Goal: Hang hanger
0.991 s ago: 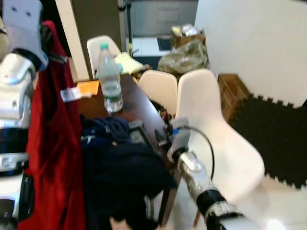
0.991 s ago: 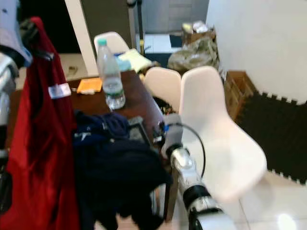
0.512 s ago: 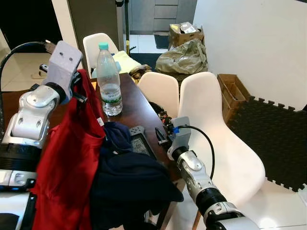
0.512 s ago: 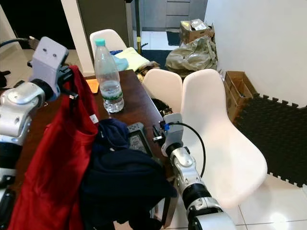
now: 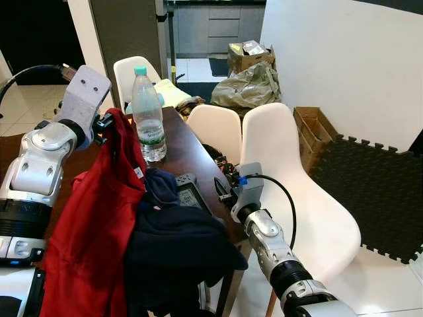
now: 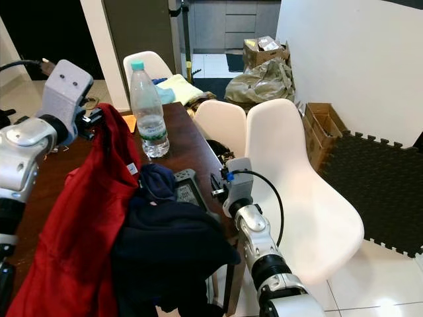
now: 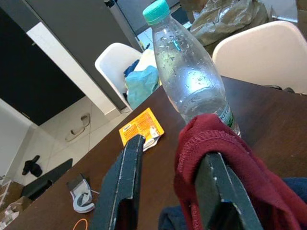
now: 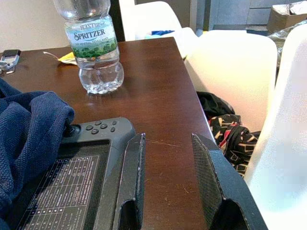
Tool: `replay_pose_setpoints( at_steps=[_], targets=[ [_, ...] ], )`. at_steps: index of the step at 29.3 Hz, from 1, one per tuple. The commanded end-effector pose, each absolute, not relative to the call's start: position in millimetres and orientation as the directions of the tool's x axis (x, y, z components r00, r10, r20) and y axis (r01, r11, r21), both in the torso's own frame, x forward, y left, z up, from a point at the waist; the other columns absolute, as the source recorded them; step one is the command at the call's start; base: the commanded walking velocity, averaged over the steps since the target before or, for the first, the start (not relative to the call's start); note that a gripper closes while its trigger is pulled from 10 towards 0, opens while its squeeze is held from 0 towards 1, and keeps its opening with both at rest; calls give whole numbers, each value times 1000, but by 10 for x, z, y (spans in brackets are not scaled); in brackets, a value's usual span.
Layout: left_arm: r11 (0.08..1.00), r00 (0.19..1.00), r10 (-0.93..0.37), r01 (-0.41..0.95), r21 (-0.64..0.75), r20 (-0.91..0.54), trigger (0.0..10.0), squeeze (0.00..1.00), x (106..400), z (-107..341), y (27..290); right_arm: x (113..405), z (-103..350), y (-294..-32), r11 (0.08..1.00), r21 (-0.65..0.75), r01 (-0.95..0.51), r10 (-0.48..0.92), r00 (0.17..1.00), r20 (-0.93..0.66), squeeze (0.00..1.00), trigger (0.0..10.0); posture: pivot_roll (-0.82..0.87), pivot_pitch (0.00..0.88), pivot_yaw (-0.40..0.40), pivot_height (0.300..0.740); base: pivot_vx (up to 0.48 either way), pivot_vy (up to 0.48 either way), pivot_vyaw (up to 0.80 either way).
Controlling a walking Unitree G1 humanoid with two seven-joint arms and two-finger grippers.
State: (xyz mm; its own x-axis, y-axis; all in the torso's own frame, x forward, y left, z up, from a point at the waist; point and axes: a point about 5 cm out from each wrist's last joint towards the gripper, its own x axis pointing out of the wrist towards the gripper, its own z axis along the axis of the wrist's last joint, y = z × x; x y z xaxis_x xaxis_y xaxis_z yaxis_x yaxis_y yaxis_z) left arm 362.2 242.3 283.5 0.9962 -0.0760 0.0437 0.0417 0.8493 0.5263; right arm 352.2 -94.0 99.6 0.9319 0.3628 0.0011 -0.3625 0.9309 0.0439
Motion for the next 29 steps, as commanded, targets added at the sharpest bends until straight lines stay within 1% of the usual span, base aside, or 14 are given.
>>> replay_pose_setpoints(
  at_steps=[1, 4, 6, 9, 10, 12, 14, 16, 21, 24, 25, 27, 28, 29],
  targets=[
    [844, 1000, -18, 5, 536, 19, 10000, 0, 3608, 2813, 2538, 3507, 974, -936, 932, 56, -359, 359, 933, 0, 0, 10000, 183, 0, 24, 740, 0, 0, 0],
    [844, 1000, -18, 5, 536, 19, 10000, 0, 3608, 2813, 2538, 3507, 974, -936, 932, 56, -359, 359, 933, 0, 0, 10000, 183, 0, 24, 740, 0, 0, 0],
    [862, 998, 56, -55, 504, 14, 10000, 0, 3595, 2842, 2648, 3505, 970, -921, 929, 59, -365, 366, 931, -3, 0, 10000, 185, 0, 24, 740, 0, 0, 0],
    [870, 997, 82, -76, 486, 8, 10000, 0, 3588, 2849, 2692, 3504, 968, -915, 928, 59, -367, 368, 930, -4, 0, 10000, 185, 0, 25, 740, 0, 0, 0],
    [891, 996, 84, -75, 448, -1, 10000, 1000, 3583, 2853, 2711, 3503, 967, -911, 928, 59, -369, 370, 929, -5, 0, 10000, 187, 0, 24, 740, 0, 0, 0],
    [911, 997, 73, -62, 409, -11, 10000, 1000, 3580, 2850, 2709, 3503, 965, -909, 927, 59, -370, 371, 929, -6, 0, 10000, 187, 0, 24, 740, 0, 0, 0],
    [949, 999, 39, -26, 314, -36, 10000, 1000, 3576, 2845, 2664, 3501, 958, -905, 926, 58, -373, 374, 927, -11, 0, 10000, 187, 0, 25, 740, 0, 0, 0],
    [956, 998, 31, -15, 294, -51, 10000, 1000, 3574, 2838, 2653, 3500, 955, -904, 926, 58, -374, 375, 927, -13, 0, 10000, 187, 0, 25, 740, 0, 0, 0],
    [952, 994, 33, 1, 306, -103, 10000, 1000, 3563, 2793, 2655, 3497, 947, -899, 925, 57, -377, 378, 926, -18, 0, 10000, 186, 0, 25, 740, 0, 0, 0],
    [948, 995, 31, 2, 317, -99, 10000, 1000, 3563, 2799, 2653, 3498, 948, -898, 925, 56, -377, 378, 925, -18, 0, 10000, 185, 0, 26, 740, 0, 0, 0],
    [964, 998, -62, 63, 259, -15, 10000, 1000, 3575, 2899, 2536, 3501, 951, -902, 925, 55, -376, 378, 926, -18, 0, 10000, 185, 0, 26, 740, 0, 0, 0],
    [964, 998, -62, 63, 259, -15, 10000, 1000, 3575, 2899, 2536, 3501, 951, -902, 925, 55, -376, 378, 926, -18, 0, 10000, 185, 0, 26, 740, 0, 0, 0],
    [984, 981, -165, 156, 90, 101, 10000, 1000, 3570, 3047, 2384, 3503, 953, -907, 925, 54, -376, 377, 926, -18, 0, 10000, 183, 0, 26, 740, 0, 0, 0],
    [955, 946, -177, 231, -185, 271, 10000, 302, 3547, 3294, 2328, 3503, 949, -916, 925, 51, -376, 377, 926, -20, 0, 10000, 183, 0, 26, 740, 0, 0, 0]
  ],
)
